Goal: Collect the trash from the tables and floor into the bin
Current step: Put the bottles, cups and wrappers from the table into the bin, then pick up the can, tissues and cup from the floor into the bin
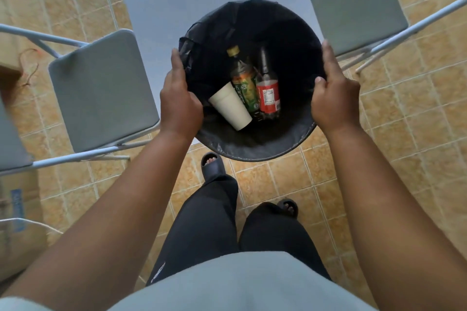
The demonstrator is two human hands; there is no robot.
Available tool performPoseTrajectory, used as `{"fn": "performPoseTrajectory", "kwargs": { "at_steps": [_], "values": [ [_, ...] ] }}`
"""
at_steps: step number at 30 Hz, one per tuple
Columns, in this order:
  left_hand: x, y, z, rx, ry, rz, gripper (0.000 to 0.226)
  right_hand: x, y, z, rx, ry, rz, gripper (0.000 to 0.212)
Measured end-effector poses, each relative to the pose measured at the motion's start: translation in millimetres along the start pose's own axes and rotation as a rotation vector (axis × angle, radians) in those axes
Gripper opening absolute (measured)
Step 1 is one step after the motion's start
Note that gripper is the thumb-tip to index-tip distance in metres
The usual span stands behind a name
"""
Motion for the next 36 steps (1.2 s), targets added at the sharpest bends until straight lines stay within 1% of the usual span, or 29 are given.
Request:
{"fn": "performPoseTrajectory", "kwargs": {
  "at_steps": [3, 6, 8, 12, 14, 16, 19, 22, 25, 27, 30, 33, 36],
  "values": [
    [11, -40, 15, 0.076, -0.002, 0.010, 0.078, -8, -40, 39, -0.028, 0.024, 0.069, 0.061],
    [40, -94, 25, 0.124, 0.007, -0.048, 0.078, -15, -89, 94, -0.008, 0.048, 0.130, 0.061],
    [63, -133, 19, 0.133, 0.003, -0.091, 0.080, -11, -120, 133, 0.021, 0.044, 0.131, 0.060],
    [122, -195, -27, 0.107, -0.056, -0.234, 0.080, 28, -174, 201, 0.125, -0.001, 0.075, 0.058],
    [154, -214, -65, 0.088, -0.076, -0.299, 0.079, 64, -197, 227, 0.184, -0.018, 0.045, 0.057],
    [188, -225, -107, 0.014, -0.056, -0.393, 0.080, 109, -216, 251, 0.258, -0.024, 0.008, 0.057],
    [244, -225, -169, -0.042, 0.000, -0.534, 0.086, 185, -236, 284, 0.382, -0.035, -0.025, 0.057],
    [305, -211, -215, 0.013, 0.031, -0.646, 0.087, 253, -241, 318, 0.465, -0.032, -0.046, 0.059],
    [366, -192, -241, 0.053, 0.073, -0.715, 0.086, 302, -230, 351, 0.541, -0.052, -0.046, 0.057],
    [405, -178, -249, 0.130, 0.029, -0.711, 0.084, 322, -217, 374, 0.566, -0.055, -0.011, 0.054],
    [457, -153, -248, 0.228, -0.007, -0.688, 0.084, 341, -186, 411, 0.573, -0.028, 0.055, 0.059],
    [495, -129, -240, 0.298, 0.015, -0.699, 0.086, 353, -155, 441, 0.625, -0.061, 0.165, 0.061],
    [522, -110, -232, 0.369, 0.003, -0.706, 0.082, 359, -136, 457, 0.611, -0.018, 0.185, 0.065]
  ]
}}
Point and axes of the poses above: each hand's wrist, its own y-axis towards the middle knuckle, its own x-axis out of the palm, z = x × y, the point moved 2 cm from there along y, towards the middle knuckle, and after that the axes turned 15 degrees about -y, right-handed, at the moved point
